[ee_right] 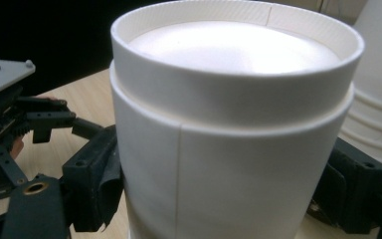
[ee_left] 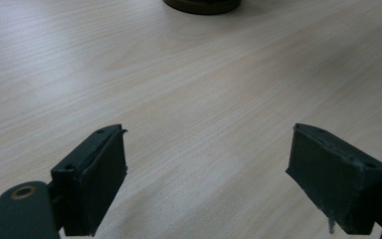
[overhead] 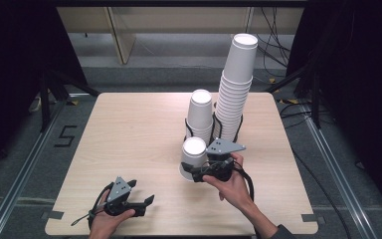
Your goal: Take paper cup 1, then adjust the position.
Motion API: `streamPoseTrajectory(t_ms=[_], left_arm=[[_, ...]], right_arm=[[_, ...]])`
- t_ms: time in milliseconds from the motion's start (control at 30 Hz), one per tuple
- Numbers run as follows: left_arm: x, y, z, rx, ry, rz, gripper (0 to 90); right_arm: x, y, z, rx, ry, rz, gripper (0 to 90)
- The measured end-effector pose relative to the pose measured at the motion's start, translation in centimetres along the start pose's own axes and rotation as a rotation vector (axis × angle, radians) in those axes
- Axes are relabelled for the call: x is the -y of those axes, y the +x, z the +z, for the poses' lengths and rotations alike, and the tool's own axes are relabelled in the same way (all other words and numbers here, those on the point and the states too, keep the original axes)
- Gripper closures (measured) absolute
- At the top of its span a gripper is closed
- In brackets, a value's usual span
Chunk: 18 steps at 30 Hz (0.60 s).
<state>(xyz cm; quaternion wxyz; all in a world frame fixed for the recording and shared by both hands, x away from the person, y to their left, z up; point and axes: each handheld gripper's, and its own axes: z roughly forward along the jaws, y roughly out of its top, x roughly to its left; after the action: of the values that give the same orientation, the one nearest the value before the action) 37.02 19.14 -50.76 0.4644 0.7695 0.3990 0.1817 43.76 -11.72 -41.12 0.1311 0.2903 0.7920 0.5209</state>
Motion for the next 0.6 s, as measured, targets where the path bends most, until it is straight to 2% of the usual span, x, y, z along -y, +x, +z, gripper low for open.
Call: streamPoseTrajectory(t_ms=[133,200,233,400,433,467,533,567,600], left_arm=[[0.0,0.0,0.0,0.004,0.003,0.008,14.6],[0.0,0.0,0.0,0.003,0.003,0.007,14.6],[0.0,0.0,-0.1,0.003,0.004,0.008,14.6],[0.0,-0.1,-0.1,0.0,-0.004,0.005,14.6],[0.0,-0.1,-0.1,-0.001,0.002,0.01,14.6],[0.1,-0.2,-0.1,-0.001,0.002,0.007,14.6],[0.0,-0.2,-0.1,0.014,-0.017,0.009,14.6],[-0.1,-0.5,0.0,0.024,-0.048,0.001,14.6],[-0.1,-0.5,0.0,0.024,-0.048,0.001,14.6]], right_arm=[[0.5,0.3,0.4,-0.009,0.01,0.013,18.2],[0.7,0.1,0.5,-0.007,0.011,-0.017,18.2],[0.8,0.3,0.5,-0.007,0.015,0.01,18.2],[1.0,0.1,0.5,-0.021,0.011,0.008,18.2],[1.1,0.2,0.5,-0.024,0.009,0.034,18.2],[1.1,0.2,0.5,-0.023,0.007,0.035,18.2],[1.1,0.1,0.5,-0.023,0.014,0.023,18.2],[1.2,0.2,0.6,-0.029,0.013,0.028,18.2],[1.2,0.2,0.6,-0.029,0.013,0.028,18.2]])
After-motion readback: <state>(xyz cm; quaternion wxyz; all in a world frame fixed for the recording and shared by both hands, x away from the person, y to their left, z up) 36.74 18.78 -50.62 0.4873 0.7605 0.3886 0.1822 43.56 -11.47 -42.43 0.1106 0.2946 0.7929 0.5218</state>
